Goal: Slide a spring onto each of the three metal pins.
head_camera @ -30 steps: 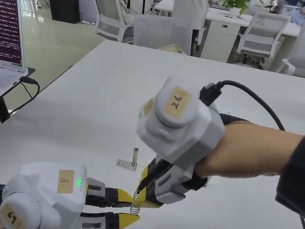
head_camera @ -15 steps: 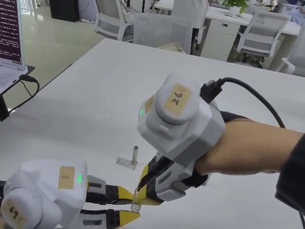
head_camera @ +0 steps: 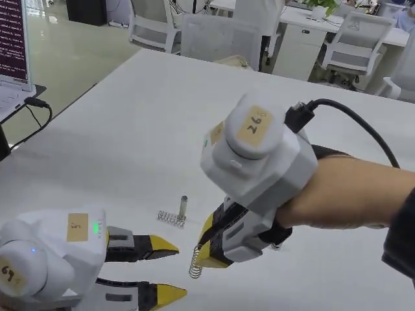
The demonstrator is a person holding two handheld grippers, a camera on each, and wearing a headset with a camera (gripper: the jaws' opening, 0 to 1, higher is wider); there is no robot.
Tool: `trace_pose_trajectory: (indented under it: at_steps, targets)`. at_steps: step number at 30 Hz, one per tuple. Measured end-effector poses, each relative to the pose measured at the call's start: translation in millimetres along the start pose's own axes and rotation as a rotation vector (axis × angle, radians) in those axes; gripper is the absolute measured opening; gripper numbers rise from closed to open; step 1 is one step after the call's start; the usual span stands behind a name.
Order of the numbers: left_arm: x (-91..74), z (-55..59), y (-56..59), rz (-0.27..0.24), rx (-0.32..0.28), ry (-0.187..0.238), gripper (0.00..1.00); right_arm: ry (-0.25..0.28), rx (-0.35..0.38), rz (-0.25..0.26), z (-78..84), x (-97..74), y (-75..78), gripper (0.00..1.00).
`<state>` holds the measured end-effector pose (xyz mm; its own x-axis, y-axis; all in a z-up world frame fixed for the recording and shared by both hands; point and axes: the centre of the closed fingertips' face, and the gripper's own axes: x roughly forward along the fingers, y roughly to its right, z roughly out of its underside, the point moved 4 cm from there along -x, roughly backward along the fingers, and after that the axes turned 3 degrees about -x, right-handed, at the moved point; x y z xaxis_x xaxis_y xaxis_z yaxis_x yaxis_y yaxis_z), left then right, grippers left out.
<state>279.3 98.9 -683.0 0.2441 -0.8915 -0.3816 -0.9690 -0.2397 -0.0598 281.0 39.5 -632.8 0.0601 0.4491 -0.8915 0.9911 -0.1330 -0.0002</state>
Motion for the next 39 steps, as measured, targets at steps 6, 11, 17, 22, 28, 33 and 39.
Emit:
trace_pose_trajectory:
  at_steps: [6,11,17,22,28,33,39]
  targets:
    - [-1.5,5.7,-8.0,-0.037,-0.049,-0.007,0.45,0.004,0.022,0.021,4.9,-5.0,6.9,0.08]
    - [-3.5,11.0,-13.6,-0.069,-0.083,-0.004,0.55,0.005,0.033,0.037,7.5,-7.5,11.7,0.08]
    - [-8.6,19.5,-20.8,-0.113,-0.113,-0.019,0.66,0.012,0.047,0.049,9.5,-10.9,16.9,0.08]
    - [-13.8,25.9,-23.6,-0.144,-0.121,-0.023,0.73,0.018,0.056,0.064,11.1,-16.1,21.2,0.08]
    - [-18.8,32.8,-24.5,-0.174,-0.126,-0.035,0.78,0.029,0.075,0.088,14.7,-25.4,30.3,0.08]
    - [-22.1,34.8,-25.0,-0.187,-0.132,-0.035,0.81,0.032,0.1,0.112,21.2,-34.7,41.2,0.08]
    - [-22.7,37.2,-24.2,-0.193,-0.14,-0.036,0.82,0.019,0.123,0.143,29.7,-42.3,56.7,0.08]
